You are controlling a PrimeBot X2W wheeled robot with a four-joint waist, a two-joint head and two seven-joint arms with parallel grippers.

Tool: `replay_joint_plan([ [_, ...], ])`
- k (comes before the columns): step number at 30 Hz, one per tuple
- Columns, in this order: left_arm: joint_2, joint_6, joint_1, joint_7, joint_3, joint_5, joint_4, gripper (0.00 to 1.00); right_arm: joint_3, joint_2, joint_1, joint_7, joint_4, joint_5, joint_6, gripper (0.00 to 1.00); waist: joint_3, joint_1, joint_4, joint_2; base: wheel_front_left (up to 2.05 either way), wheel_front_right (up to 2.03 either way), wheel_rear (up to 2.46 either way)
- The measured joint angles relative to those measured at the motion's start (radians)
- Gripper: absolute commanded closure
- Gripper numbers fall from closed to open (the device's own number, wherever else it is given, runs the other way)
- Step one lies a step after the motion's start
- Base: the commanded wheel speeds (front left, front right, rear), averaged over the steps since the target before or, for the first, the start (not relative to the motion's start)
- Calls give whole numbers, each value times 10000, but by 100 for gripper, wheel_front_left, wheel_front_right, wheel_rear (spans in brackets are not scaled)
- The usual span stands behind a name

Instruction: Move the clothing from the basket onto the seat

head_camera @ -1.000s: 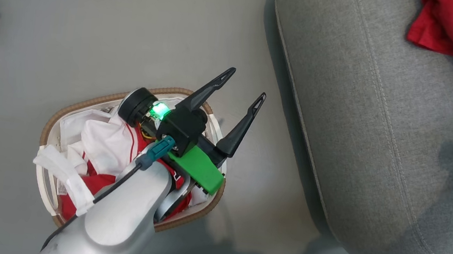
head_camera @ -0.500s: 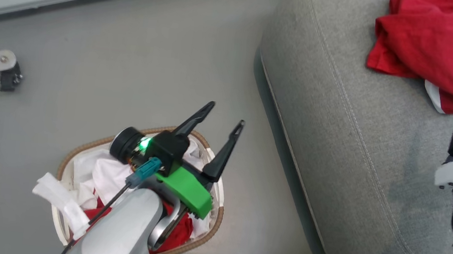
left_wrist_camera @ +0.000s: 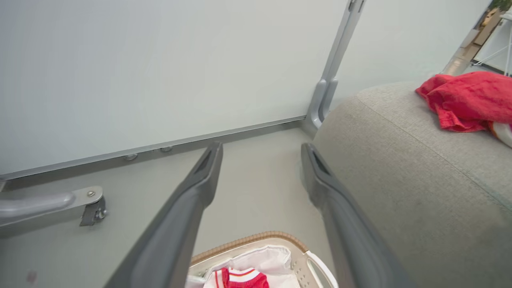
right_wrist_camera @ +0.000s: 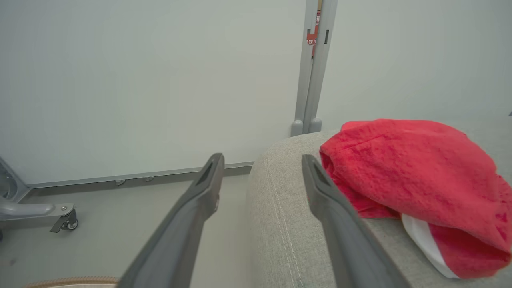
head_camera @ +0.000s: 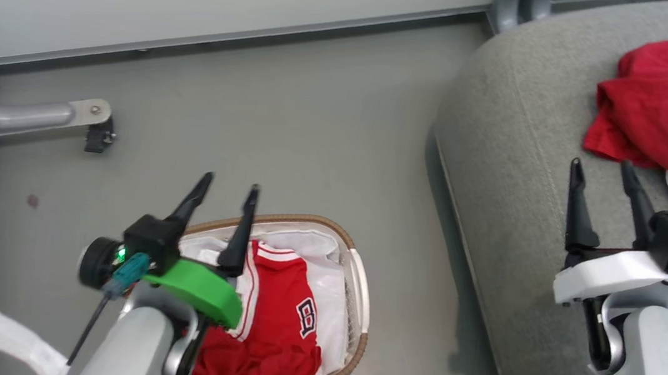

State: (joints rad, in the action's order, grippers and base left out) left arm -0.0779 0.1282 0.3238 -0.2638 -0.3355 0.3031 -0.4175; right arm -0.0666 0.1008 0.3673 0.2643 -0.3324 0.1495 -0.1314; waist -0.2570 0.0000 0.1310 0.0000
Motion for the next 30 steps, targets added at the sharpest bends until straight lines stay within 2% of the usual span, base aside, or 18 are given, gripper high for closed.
replay_joint_plan([
  [9, 165, -127, -1069, -2, 2320, -454, -213, 0, 621, -313, -560, 0, 10, 2, 2, 0, 663, 0, -647, 0, 0, 0, 0],
  [14, 215, -127, -1688, 0, 3170, -729, -192, 0, 798, -376, -999, 0, -94, -12, 0, 0, 1011, 0, -838, 0, 0, 0, 0],
  [21, 259, -81, -2274, 0, 3674, -976, -215, 0, 888, -393, -1588, 0, -207, -29, 2, 0, 1489, -1, -1026, 0, 0, 0, 0],
  [30, 267, -46, -2492, 0, 3503, -796, -209, 0, 1024, -451, -1865, 0, -276, -10, 2, 0, 1713, -1, -1109, 0, 0, 0, 0],
])
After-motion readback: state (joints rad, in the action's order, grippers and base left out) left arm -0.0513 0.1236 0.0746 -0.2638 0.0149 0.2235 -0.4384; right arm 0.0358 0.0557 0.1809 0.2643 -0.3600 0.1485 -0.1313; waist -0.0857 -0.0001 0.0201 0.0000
